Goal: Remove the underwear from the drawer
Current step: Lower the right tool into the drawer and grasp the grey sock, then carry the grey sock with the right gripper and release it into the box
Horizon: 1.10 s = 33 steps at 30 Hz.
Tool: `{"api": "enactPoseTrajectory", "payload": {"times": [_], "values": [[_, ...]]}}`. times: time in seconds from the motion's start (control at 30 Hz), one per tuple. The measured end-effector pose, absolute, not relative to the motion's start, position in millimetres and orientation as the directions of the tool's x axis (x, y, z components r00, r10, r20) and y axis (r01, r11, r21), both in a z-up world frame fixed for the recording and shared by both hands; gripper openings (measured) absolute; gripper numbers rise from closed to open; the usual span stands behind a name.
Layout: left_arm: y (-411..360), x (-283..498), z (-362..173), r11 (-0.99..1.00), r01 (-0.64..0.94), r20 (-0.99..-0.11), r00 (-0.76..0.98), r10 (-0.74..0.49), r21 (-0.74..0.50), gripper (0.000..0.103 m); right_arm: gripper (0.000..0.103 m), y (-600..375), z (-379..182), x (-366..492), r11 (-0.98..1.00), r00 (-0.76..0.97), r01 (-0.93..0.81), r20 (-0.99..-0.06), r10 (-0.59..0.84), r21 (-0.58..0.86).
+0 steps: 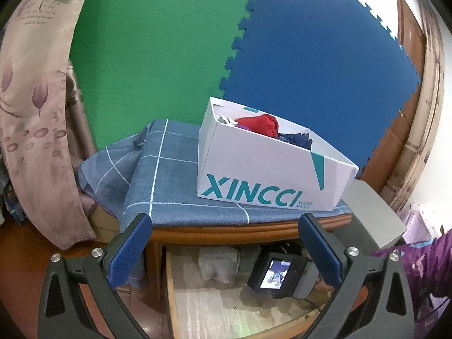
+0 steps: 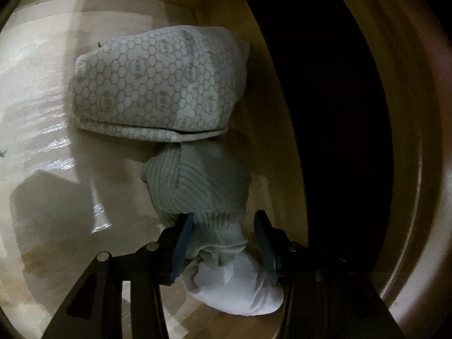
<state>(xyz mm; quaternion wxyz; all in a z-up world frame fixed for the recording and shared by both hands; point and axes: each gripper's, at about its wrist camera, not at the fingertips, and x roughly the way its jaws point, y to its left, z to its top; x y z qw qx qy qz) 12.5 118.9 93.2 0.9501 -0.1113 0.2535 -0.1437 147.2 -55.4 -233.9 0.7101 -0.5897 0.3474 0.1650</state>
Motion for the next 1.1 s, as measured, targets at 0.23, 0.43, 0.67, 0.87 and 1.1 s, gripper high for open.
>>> {"api": "enactPoseTrajectory", "payload": {"times": [0.23,0.43,0.67,0.87,1.1], "values": [[111.6,11.7,92.2,0.943,0.225,-0.459,0.830,-0.318,-0.246,0.103,0.015,-55.0,-232.3,143.7,0.180,0.655,-0.711,-0.733,-0.182,-0.680],[108.9,16.9,89.0,0.942,0.225,-0.488,0.811,-0.322,-0.248,0.103,0.012,-54.1,-215.9,135.9,0.171,0.514,-0.823,-0.838,-0.181,-0.542],[99.4,15.0,87.0,0.951,0.231,-0.509,0.805,-0.304,-0.203,0.103,0.009,-49.1,-186.5,109.5,0.167,0.357,-0.911,-0.924,-0.134,-0.377],[93.6,15.1,84.5,0.955,0.238,-0.525,0.798,-0.296,-0.177,0.103,0.005,-57.9,-144.7,133.4,0.324,0.283,-0.902,-0.958,-0.052,-0.284],[90.6,20.7,81.0,0.959,0.227,-0.557,0.781,-0.282,-0.167,0.103,0.004,-94.3,-128.1,123.7,0.521,0.190,-0.843,-0.980,0.062,-0.131]]}}
